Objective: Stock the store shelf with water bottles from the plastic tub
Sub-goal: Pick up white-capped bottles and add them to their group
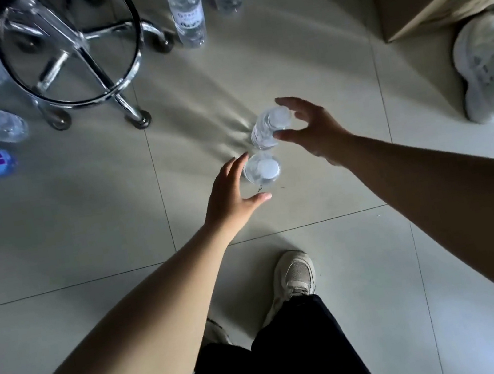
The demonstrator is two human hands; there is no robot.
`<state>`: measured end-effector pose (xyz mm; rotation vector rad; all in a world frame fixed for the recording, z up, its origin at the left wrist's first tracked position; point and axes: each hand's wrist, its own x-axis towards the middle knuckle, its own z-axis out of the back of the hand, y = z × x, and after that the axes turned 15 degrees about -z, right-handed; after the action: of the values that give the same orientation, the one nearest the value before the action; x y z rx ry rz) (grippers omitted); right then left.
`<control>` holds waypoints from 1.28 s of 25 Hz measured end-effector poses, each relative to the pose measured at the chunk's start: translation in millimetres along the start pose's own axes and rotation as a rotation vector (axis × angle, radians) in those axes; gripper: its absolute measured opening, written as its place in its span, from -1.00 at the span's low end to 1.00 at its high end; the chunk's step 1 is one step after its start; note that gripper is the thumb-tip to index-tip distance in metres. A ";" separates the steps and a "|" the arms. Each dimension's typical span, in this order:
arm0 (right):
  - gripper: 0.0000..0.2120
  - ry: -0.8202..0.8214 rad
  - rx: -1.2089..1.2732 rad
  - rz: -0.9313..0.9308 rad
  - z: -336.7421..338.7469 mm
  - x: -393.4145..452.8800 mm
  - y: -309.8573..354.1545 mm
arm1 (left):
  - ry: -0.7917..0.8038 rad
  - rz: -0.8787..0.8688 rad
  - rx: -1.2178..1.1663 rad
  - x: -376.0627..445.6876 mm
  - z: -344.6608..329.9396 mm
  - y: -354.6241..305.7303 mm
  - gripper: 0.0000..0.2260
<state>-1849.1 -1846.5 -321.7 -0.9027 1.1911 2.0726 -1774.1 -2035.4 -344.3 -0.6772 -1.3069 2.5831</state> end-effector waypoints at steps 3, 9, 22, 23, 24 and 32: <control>-0.55 0.010 0.017 0.037 -3.5 22.4 -3.1 | -0.004 -0.045 0.002 16.5 -15.8 3.6 -0.34; -0.62 0.063 0.003 0.078 0.2 36.6 -4.0 | -0.038 -0.021 -0.079 41.4 -17.6 4.9 -0.54; -0.63 0.009 0.063 0.118 -11.3 53.7 7.3 | -0.167 0.132 -0.358 66.3 -3.5 21.0 -0.64; -0.64 -0.013 0.114 0.108 -10.0 52.9 8.8 | -0.197 0.163 -0.376 67.3 0.7 21.4 -0.67; -0.65 -0.027 0.154 0.099 -8.3 51.1 9.0 | -0.215 0.181 -0.383 66.9 5.5 21.4 -0.69; -0.70 -0.025 0.284 0.130 12.6 -33.3 65.4 | -0.336 0.189 -0.444 25.9 93.2 -34.8 -0.77</control>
<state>-1881.5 -1868.6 -258.4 -0.6796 1.5182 1.9404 -1842.3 -2072.7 -277.0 -0.4533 -2.0522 2.6556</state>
